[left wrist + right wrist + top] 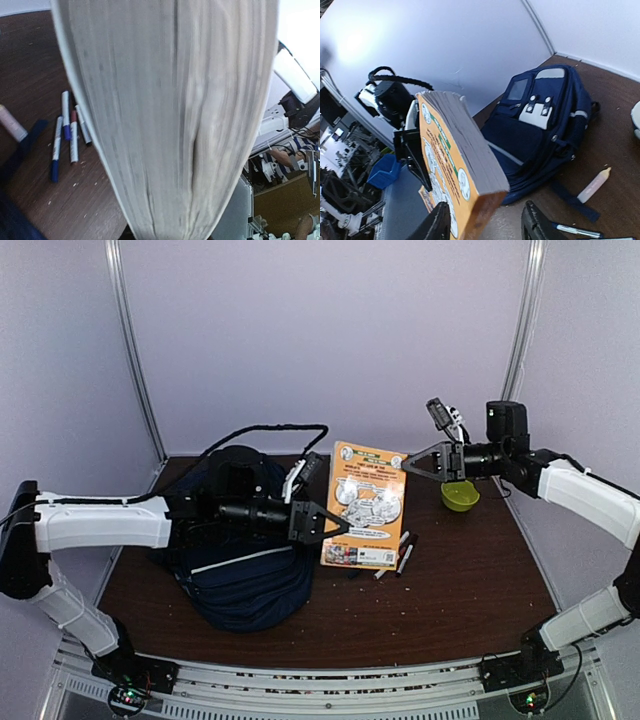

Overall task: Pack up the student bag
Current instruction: Pass from the right arm to the left, then pick up the largest pocket of the bag from the student bag.

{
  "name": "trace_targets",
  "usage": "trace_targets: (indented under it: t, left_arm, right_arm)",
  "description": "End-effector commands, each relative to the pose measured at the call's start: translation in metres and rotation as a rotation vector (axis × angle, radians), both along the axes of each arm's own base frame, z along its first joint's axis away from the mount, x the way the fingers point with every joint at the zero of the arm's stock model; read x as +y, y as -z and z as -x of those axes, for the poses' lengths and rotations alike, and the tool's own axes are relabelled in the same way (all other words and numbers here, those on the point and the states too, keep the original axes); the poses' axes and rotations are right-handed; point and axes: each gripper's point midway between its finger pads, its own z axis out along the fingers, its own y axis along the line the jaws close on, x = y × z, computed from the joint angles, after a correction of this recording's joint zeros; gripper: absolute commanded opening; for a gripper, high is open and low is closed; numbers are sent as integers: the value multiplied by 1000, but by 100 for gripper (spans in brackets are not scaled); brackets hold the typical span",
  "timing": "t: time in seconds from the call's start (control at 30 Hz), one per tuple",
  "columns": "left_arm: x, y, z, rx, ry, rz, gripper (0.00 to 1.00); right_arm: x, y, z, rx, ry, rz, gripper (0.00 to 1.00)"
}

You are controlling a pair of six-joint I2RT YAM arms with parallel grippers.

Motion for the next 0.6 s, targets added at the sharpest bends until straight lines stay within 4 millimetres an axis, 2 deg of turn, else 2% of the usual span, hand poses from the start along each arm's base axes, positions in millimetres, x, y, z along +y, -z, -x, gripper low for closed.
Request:
trace_targets:
  t: [0.0,0.13,0.27,0.4,0.57]
  left_arm:
    - [61,-29,-8,-33,-198,-100,0]
    - [134,-14,-15,32,-403,-267,0]
    - [200,-1,-10,79,-568,-372,0]
    - [245,3,3,121,-659,-419,0]
    - [279,11,16,165,-716,-470,0]
  right_arm:
    - [-9,-10,-12,-208,79,140,52]
    - [13,10,-2,-334,16,336,51]
    - [51,36,10,-441,-56,469,41]
    - [97,75,32,-550,-180,581,35]
    - [147,124,59,-648,-330,692,31]
